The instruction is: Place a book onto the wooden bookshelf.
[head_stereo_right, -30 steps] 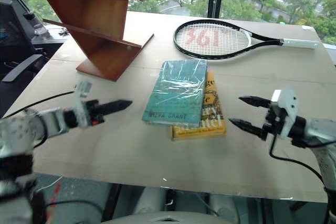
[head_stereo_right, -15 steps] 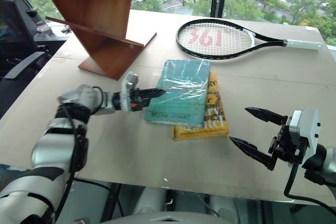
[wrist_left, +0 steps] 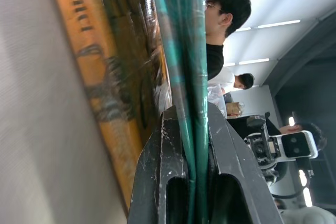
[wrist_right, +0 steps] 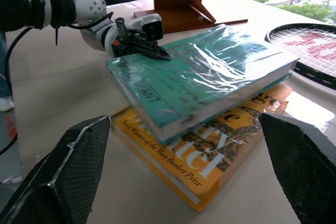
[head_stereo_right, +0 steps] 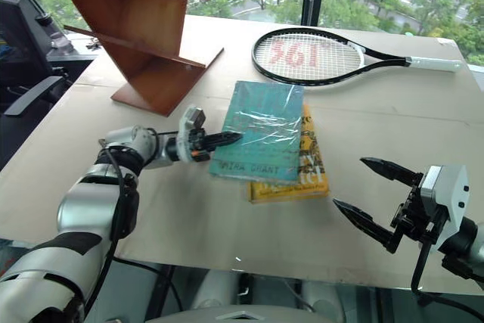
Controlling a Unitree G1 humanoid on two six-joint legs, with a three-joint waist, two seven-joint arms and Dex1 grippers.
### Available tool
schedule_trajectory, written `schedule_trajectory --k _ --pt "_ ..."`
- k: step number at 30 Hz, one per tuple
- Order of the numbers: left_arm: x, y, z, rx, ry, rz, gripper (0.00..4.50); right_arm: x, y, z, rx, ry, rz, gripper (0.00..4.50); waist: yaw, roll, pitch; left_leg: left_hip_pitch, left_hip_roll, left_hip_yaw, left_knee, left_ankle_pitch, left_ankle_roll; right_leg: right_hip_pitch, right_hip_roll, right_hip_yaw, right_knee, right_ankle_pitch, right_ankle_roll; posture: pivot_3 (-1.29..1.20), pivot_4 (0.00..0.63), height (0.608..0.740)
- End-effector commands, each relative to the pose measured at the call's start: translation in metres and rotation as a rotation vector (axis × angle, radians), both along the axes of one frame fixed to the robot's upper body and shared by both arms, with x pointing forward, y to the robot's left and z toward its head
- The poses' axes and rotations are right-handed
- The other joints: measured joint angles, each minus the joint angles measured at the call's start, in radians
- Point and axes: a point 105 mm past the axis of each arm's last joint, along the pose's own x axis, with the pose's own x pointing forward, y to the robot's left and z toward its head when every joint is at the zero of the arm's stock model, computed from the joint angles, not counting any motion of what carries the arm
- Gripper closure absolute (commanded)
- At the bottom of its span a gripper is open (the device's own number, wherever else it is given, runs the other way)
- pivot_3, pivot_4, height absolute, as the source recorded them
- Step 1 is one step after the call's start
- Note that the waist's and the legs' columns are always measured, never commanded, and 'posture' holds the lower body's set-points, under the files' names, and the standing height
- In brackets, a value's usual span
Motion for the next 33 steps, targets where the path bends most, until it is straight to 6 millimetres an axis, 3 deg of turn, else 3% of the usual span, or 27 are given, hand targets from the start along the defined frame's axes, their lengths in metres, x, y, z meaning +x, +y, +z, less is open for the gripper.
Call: schedule_trajectory --k 1,3,7,9,13,16,18,21,25,28,33 --pt "-0.007 0.019 0.047 -0.074 -0.134 0.012 4.44 0.004 0.003 0.007 0.025 -0.049 0.008 0.00 -0.012 -0.001 0.001 -0.001 0.001 0.000 0.000 0.000 0.000 -0.001 0.000 0.000 0.000 0.000 0.000 0.00 0.150 0.739" --pt "-0.020 0.022 0.074 -0.024 -0.305 0.021 4.44 0.009 0.001 0.009 0.047 -0.061 0.012 0.00 -0.013 -0.001 0.001 -0.001 0.005 0.000 0.000 0.000 0.000 -0.001 0.000 0.000 0.000 0.000 0.000 0.00 0.150 0.739" --pt "-0.047 0.010 0.126 0.231 -0.872 0.116 4.44 0.023 -0.004 0.021 0.090 -0.101 0.032 0.00 0.002 -0.001 0.001 -0.001 0.004 0.000 0.000 0.000 -0.001 0.001 -0.005 0.000 -0.001 0.000 0.000 0.00 0.150 0.739" --pt "-0.059 0.002 0.152 0.272 -1.139 0.154 4.44 0.030 -0.006 0.024 0.101 -0.114 0.041 0.00 0.013 -0.001 0.001 0.000 0.004 0.000 0.001 0.000 -0.001 0.001 -0.005 -0.001 0.000 0.000 0.000 0.00 0.150 0.739" --pt "-0.058 -0.006 0.183 0.607 -1.713 0.183 4.44 0.045 -0.001 0.025 0.107 -0.131 0.061 0.00 0.019 0.000 0.000 0.003 -0.001 0.000 0.001 0.000 0.000 0.005 -0.004 -0.001 0.000 0.000 0.000 0.00 0.150 0.739" --pt "-0.055 0.006 0.206 0.863 -2.122 0.098 4.44 0.051 0.005 0.032 0.131 -0.154 0.097 0.00 0.018 0.001 0.001 0.003 -0.002 0.000 0.001 0.000 0.000 0.004 -0.002 0.000 0.000 0.000 -0.001 0.00 0.150 0.739" --pt "-0.047 0.033 0.220 1.065 -2.279 0.027 4.44 0.054 0.008 0.034 0.136 -0.167 0.115 0.00 0.017 0.001 0.001 0.002 -0.002 0.001 0.001 0.000 0.000 0.003 -0.002 0.000 0.000 0.000 -0.001 0.00 0.150 0.739" --pt "-0.032 0.084 0.228 1.393 -2.306 -0.101 4.44 0.058 0.012 0.038 0.151 -0.182 0.133 0.00 0.013 0.002 0.001 0.001 -0.001 0.003 0.001 0.000 0.000 0.001 -0.001 0.001 -0.001 0.000 0.000 0.00 0.150 0.739" --pt "-0.014 0.125 0.230 1.617 -2.216 -0.145 4.44 0.057 0.017 0.040 0.155 -0.191 0.144 0.00 0.022 0.001 0.002 0.000 -0.001 0.010 -0.001 0.000 0.000 -0.001 0.000 0.002 -0.003 0.000 0.001 0.00 0.150 0.739" --pt "-0.002 0.147 0.227 1.788 -2.092 -0.177 4.44 0.055 0.018 0.043 0.161 -0.201 0.143 0.00 0.027 -0.002 0.003 -0.003 -0.001 0.009 0.002 0.000 0.001 0.000 -0.001 -0.001 -0.003 0.000 0.001 0.00 0.150 0.739" --pt "0.024 0.166 0.218 2.052 -1.936 -0.195 4.44 0.050 0.021 0.046 0.168 -0.215 0.139 0.00 0.018 -0.007 0.005 -0.002 -0.001 0.011 0.004 -0.001 0.002 0.000 -0.001 0.000 -0.002 0.000 0.002 0.00 0.150 0.739"
